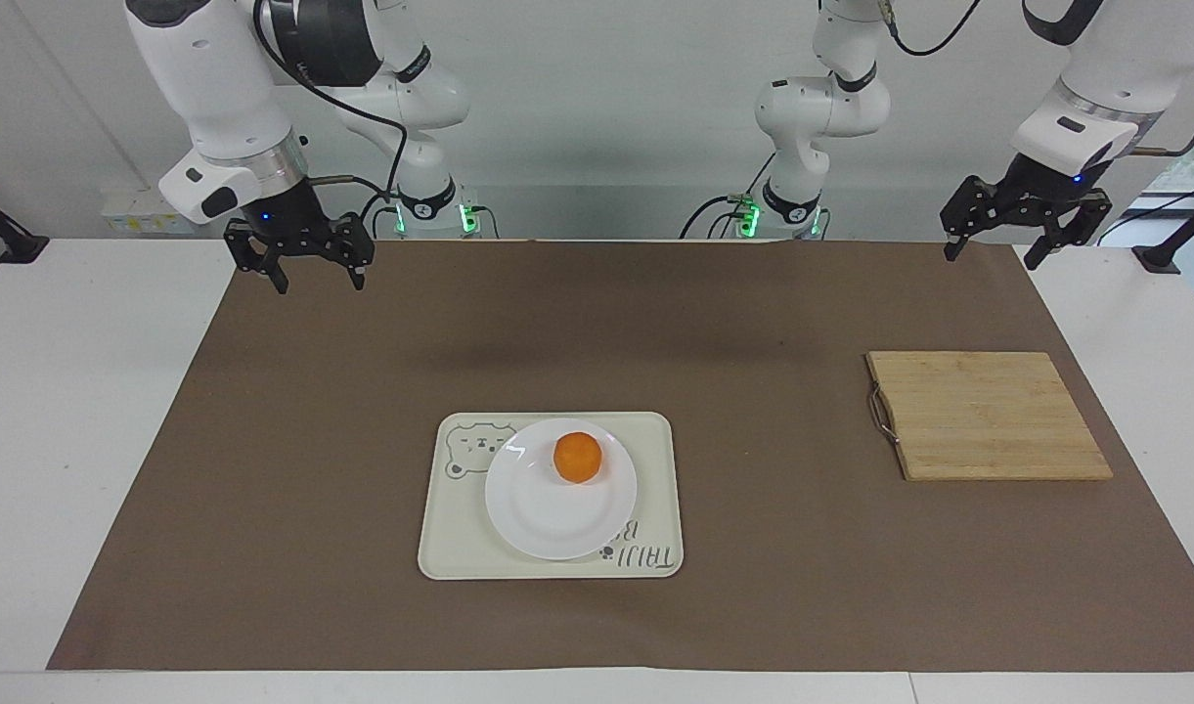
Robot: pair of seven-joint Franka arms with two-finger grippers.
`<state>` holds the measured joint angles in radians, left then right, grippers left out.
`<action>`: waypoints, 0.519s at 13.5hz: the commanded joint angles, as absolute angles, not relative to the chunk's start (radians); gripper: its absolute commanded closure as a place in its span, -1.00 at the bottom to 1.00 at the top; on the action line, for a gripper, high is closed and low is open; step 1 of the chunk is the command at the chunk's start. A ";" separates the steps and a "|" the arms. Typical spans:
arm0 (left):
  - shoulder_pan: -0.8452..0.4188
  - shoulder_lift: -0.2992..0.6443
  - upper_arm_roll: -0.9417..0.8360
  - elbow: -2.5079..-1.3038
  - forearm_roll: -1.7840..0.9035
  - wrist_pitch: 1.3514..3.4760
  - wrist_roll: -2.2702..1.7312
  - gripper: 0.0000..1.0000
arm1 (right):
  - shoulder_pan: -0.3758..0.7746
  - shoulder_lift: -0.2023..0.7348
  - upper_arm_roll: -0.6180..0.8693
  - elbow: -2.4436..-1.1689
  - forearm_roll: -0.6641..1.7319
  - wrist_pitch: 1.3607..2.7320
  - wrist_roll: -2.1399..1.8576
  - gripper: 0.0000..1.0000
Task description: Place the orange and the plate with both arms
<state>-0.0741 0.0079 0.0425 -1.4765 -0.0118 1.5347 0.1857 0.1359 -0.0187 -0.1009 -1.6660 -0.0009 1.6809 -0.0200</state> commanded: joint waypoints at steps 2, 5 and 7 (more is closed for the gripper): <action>-0.064 -0.018 0.034 -1.508 -0.005 1.543 0.176 -1.00 | 0.123 -0.043 -0.092 -1.694 -0.017 1.674 -0.002 -1.00; -0.064 -0.018 0.034 -1.508 -0.005 1.543 0.176 -1.00 | 0.123 -0.043 -0.094 -1.694 -0.015 1.672 0.002 -1.00; -0.064 -0.020 0.034 -1.508 -0.005 1.543 0.176 -1.00 | 0.123 -0.043 -0.095 -1.694 -0.017 1.672 0.008 -1.00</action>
<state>-0.0741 0.0079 0.0425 -1.4765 -0.0118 1.5347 0.1856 0.1327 -0.0188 -0.1022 -1.6706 -0.0009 1.6796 -0.0189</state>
